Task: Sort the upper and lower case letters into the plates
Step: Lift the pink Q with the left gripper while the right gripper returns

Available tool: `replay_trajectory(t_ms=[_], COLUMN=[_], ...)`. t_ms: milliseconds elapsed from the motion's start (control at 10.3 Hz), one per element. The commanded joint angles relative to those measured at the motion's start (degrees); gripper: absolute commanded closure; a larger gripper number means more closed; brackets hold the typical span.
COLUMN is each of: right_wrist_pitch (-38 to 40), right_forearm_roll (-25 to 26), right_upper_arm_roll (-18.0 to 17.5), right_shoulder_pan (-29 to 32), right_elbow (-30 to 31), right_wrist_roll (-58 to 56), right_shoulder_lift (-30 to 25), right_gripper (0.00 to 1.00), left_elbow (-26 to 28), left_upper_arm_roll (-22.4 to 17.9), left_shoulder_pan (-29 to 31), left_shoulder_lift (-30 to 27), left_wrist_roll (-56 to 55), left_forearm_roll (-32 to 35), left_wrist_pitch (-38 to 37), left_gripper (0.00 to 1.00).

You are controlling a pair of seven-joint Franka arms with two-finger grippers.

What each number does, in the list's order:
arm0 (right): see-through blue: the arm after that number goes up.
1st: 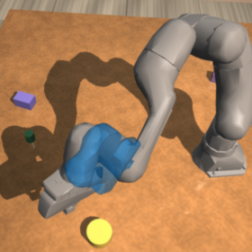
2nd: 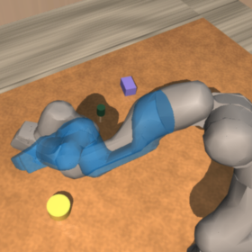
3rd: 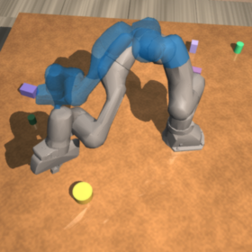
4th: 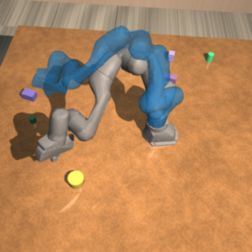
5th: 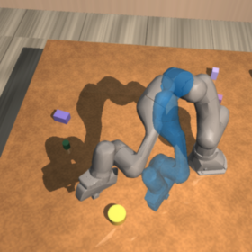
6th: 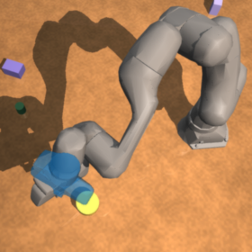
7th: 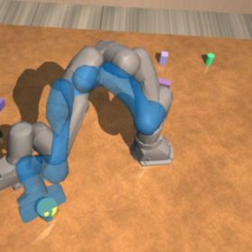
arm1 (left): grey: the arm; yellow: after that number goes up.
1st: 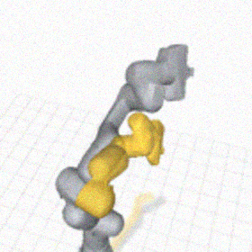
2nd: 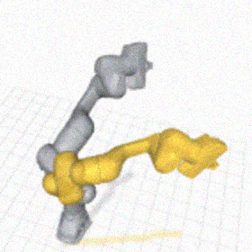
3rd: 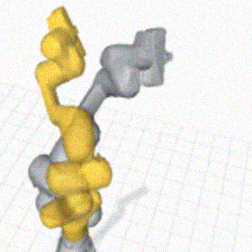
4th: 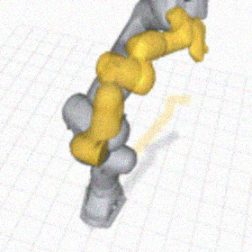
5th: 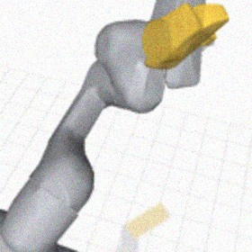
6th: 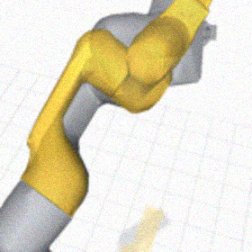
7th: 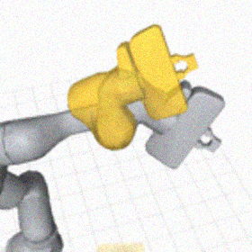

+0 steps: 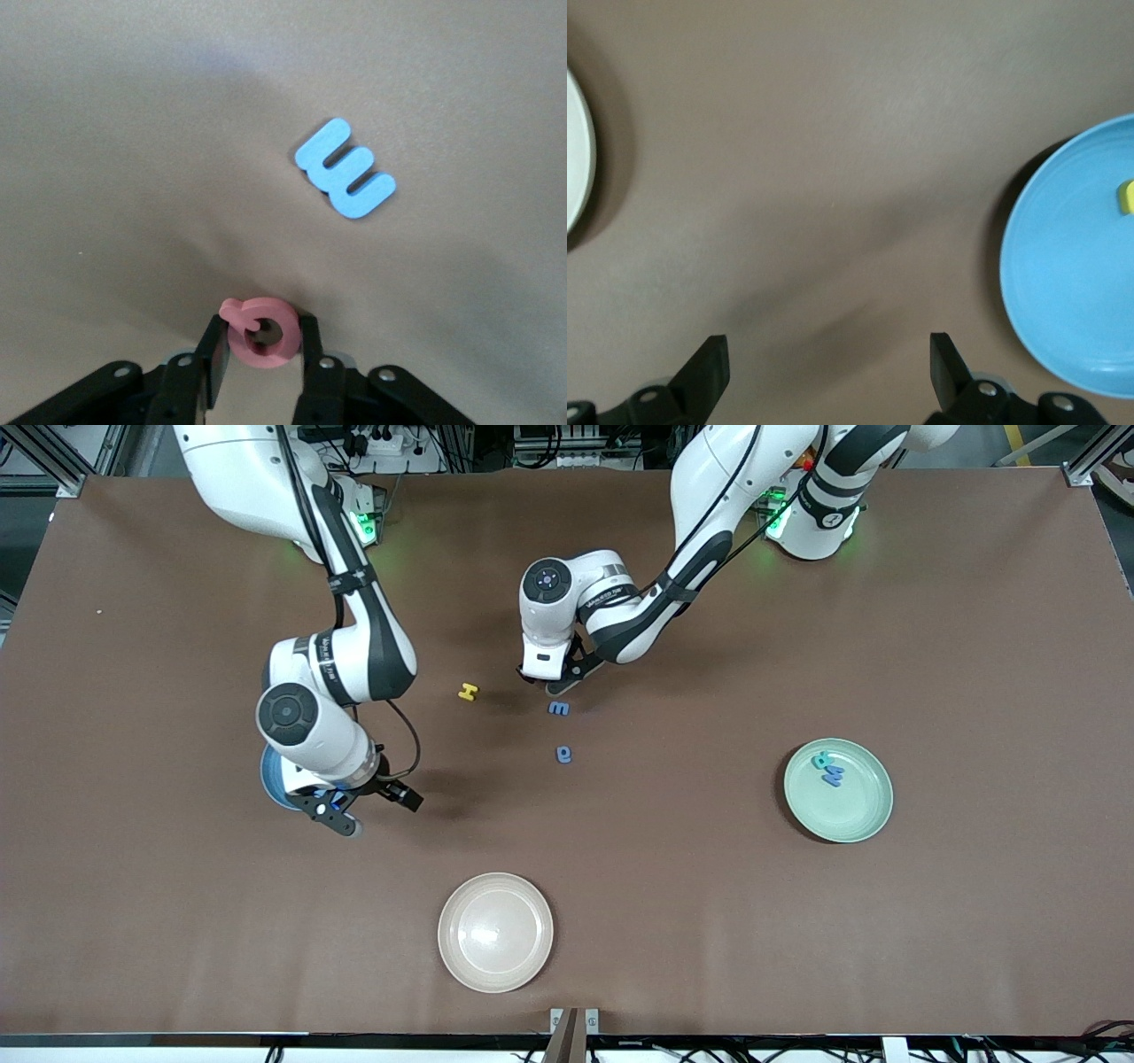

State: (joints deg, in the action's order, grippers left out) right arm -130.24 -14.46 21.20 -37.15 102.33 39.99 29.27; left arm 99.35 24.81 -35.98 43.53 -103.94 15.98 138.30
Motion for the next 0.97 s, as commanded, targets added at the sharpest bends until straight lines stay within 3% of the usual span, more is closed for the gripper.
replay_trajectory(t_ms=[0,871], right_wrist_pitch=[0.5,0.9], right_forearm_roll=[0.0,-0.5], right_upper_arm_roll=[-0.2,-0.3], right_shoulder_pan=[4.4,5.2], right_elbow=[-1.8,-3.0], right_wrist_roll=[-4.9,-6.1], right_shoulder_lift=[0.4,0.4], right_gripper=[0.00,0.00], left_elbow=[-2.8,-6.4], left_upper_arm_roll=[-0.2,0.2], left_shoulder_pan=[0.1,5.2], left_shoulder_lift=[1.0,-0.5], left_wrist_roll=[-1.4,1.4], left_forearm_roll=[1.0,0.9], left_wrist_pitch=[-2.9,-11.9], left_gripper=[0.98,1.00])
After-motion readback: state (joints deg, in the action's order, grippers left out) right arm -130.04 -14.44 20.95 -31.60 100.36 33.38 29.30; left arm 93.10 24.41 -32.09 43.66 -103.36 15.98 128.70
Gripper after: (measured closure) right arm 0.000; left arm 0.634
